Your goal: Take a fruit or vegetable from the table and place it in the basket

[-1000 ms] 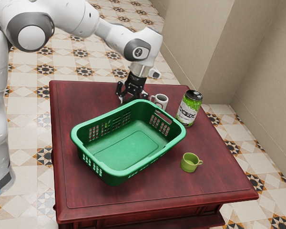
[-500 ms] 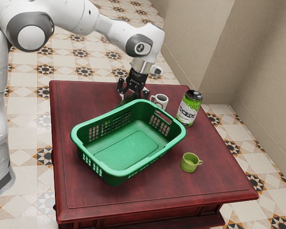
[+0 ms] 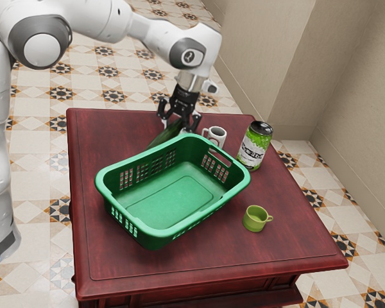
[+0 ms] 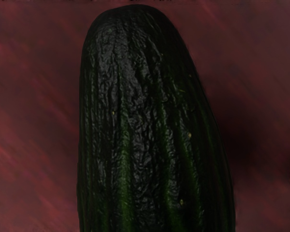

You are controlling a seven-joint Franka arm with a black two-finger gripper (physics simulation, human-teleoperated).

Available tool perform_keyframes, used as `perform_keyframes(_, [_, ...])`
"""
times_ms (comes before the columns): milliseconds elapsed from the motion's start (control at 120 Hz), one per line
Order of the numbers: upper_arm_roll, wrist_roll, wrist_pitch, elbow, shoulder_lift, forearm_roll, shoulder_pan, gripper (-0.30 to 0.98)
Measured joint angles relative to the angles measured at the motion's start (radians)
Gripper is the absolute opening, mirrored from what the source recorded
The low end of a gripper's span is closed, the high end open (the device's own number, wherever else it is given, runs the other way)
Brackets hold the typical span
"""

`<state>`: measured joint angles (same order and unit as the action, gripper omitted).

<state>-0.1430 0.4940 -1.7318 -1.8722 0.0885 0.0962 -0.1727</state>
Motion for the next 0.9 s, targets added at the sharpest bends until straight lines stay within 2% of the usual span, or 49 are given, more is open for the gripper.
perform_keyframes(475, [-0.02, -0.001, 0.054, 0.06, -0.016, -0.003, -0.001, 0.16])
perform_keyframes(900, [-0.021, 0.0, 0.101, 0.075, -0.098, -0.005, -0.017, 0.16])
